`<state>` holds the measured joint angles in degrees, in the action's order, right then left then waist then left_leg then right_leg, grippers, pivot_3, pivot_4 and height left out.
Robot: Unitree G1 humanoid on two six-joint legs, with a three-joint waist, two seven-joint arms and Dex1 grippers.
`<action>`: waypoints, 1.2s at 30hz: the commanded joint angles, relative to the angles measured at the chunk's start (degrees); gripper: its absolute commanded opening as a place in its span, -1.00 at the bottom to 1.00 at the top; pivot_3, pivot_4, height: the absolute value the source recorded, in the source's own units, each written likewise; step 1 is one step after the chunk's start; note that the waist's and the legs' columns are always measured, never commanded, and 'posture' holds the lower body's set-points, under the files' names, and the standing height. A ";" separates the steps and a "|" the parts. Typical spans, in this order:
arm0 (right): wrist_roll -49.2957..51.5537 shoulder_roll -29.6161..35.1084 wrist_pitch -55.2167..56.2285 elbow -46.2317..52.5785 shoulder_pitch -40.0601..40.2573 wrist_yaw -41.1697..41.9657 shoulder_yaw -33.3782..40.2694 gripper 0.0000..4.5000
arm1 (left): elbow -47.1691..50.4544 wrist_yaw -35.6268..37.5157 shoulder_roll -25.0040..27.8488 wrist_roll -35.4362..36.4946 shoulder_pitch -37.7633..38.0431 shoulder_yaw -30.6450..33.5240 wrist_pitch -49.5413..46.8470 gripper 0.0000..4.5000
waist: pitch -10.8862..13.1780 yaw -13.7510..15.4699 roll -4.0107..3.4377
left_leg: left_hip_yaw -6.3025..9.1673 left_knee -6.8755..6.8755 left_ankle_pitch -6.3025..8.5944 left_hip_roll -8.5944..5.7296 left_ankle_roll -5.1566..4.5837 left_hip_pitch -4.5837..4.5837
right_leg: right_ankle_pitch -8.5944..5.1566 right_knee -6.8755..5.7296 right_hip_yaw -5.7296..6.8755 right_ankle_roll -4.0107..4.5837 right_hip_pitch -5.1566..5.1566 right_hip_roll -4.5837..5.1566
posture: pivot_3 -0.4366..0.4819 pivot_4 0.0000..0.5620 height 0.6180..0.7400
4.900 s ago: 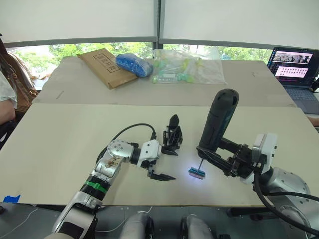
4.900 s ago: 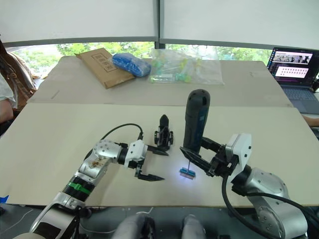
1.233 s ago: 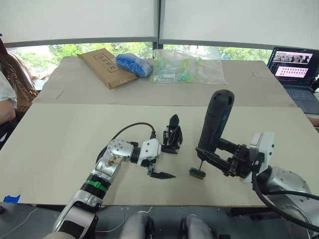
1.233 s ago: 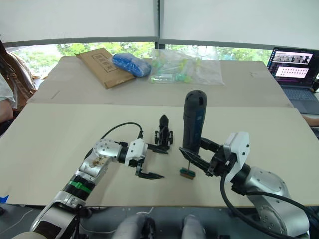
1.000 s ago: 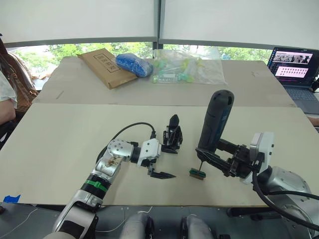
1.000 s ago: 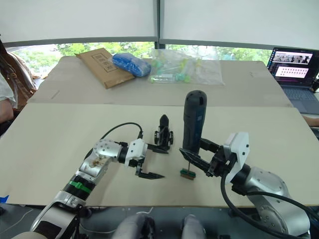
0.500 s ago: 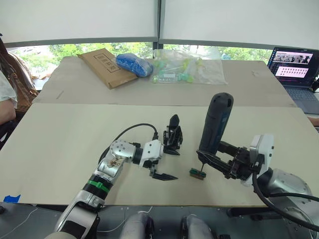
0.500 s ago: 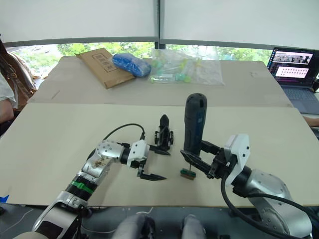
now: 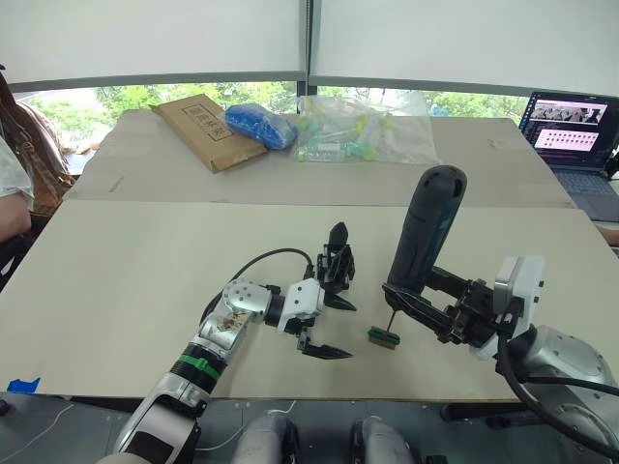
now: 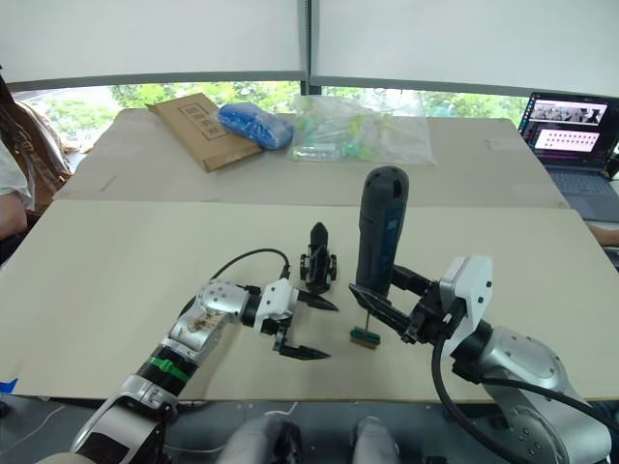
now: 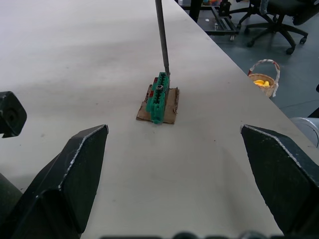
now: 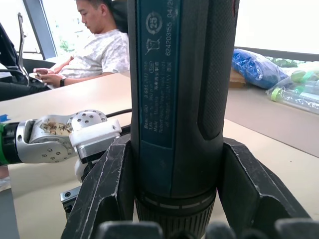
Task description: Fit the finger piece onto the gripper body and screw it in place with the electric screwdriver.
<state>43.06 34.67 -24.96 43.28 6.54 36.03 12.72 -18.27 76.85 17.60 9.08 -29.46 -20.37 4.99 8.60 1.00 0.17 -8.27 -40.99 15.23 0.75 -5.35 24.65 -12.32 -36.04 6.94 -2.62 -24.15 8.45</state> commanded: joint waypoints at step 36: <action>-2.54 -1.88 2.29 0.06 -1.78 1.38 -0.43 -0.15 | 1.64 -0.91 0.52 -0.04 -1.25 -0.14 0.58 1.00 | 0.00 0.00 0.00 | 0.00 0.00 0.00 0.00 0.00 0.00 | 0.00 0.00 0.00 0.00 0.00 0.00 | -0.05 -0.47 0.87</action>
<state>39.56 33.00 -24.95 41.55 5.51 37.07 11.67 -18.25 75.94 18.18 9.04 -29.67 -20.42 4.99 8.60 1.00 0.17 -8.26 -40.99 15.23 0.75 -5.35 24.66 -12.32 -36.04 6.94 -2.61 -24.15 8.45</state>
